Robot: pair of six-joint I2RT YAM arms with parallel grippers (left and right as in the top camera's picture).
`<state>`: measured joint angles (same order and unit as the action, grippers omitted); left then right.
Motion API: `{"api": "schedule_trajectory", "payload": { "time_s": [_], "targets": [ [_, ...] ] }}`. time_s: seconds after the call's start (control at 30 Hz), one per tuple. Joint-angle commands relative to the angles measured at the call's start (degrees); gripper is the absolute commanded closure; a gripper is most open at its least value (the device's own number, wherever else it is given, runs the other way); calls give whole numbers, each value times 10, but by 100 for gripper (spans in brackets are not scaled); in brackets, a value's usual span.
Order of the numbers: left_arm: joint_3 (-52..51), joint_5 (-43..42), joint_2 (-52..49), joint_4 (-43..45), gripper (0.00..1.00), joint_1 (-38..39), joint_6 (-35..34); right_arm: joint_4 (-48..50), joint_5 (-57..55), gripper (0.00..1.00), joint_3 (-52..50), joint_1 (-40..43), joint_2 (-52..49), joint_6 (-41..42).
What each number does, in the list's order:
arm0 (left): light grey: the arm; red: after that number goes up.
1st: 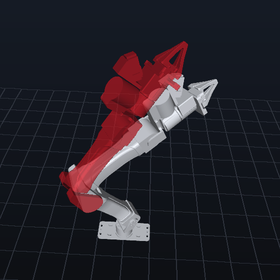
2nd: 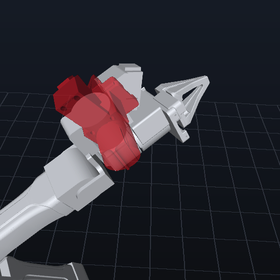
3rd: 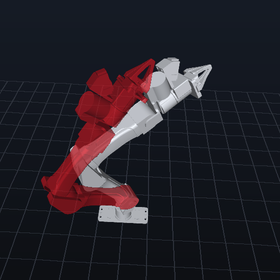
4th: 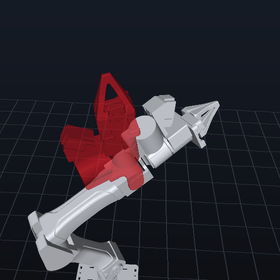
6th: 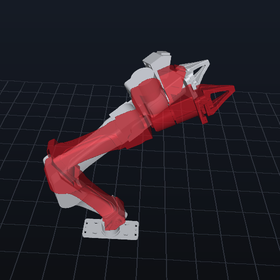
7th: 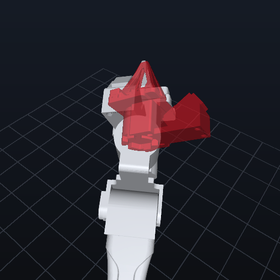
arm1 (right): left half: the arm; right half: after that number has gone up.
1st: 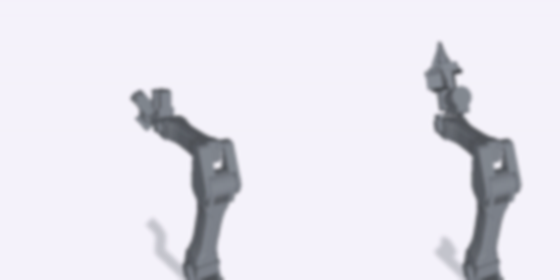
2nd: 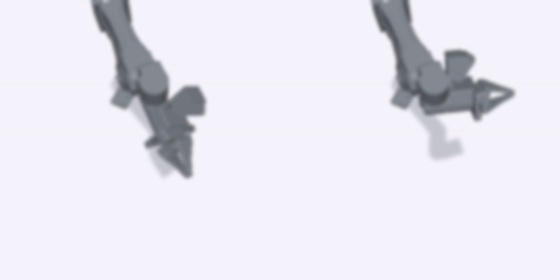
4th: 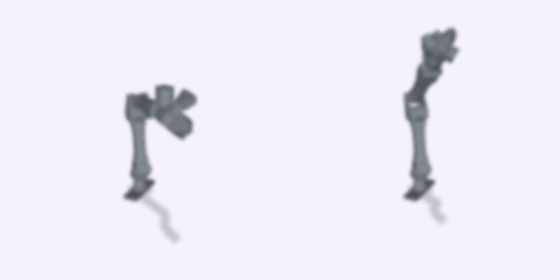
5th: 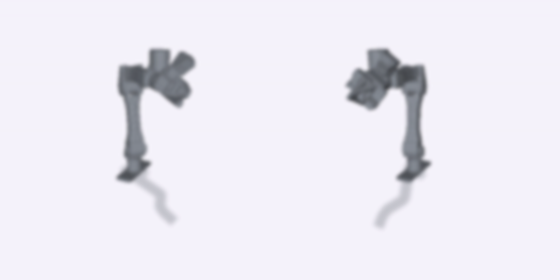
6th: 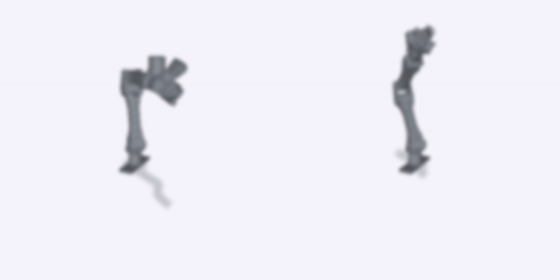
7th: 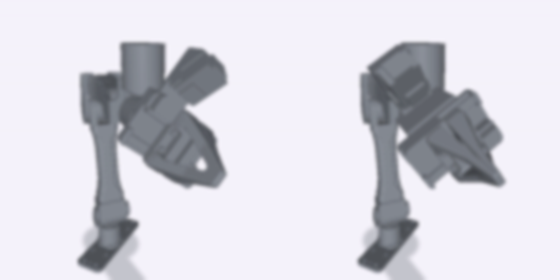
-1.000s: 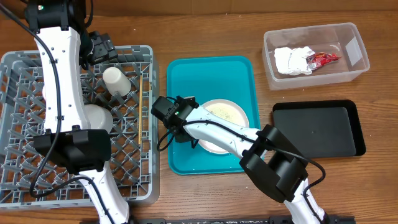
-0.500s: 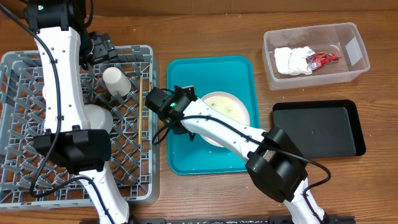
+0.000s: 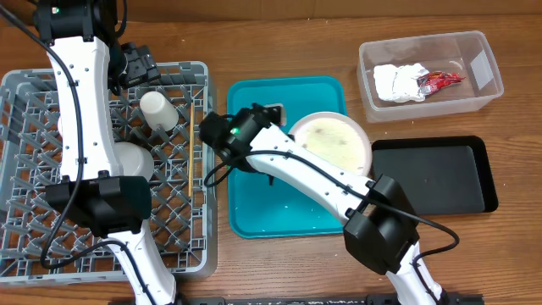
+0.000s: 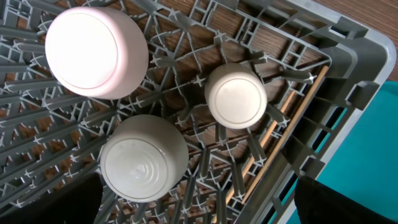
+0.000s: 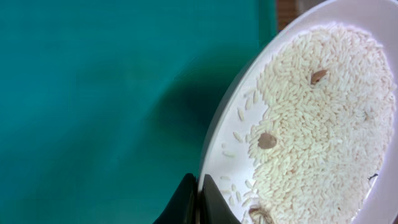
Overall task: Sort waste into correct bins and load items into the dishwasher
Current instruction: 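Carry the plate right and tip the rice onto the black tray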
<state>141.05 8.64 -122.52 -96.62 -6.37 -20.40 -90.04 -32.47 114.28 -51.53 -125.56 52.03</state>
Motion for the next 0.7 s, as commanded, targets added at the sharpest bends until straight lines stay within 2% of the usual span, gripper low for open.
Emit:
{"api": "schedule_trajectory", "payload": {
  "time_s": [0.0, 0.1, 0.43, 0.67],
  "targets": [
    [12, 3, 4, 0, 0, 4, 11, -34, -55, 96, 23, 36, -6, 84],
    [12, 3, 4, 0, 0, 4, 11, -69, -54, 96, 34, 67, -6, 113],
    [12, 3, 4, 0, 0, 4, 11, -70, 0, 96, 36, 210, 31, 145],
    [12, 3, 4, 0, 0, 4, 11, -28, 79, 96, 36, 344, 96, 139]
  ]
}}
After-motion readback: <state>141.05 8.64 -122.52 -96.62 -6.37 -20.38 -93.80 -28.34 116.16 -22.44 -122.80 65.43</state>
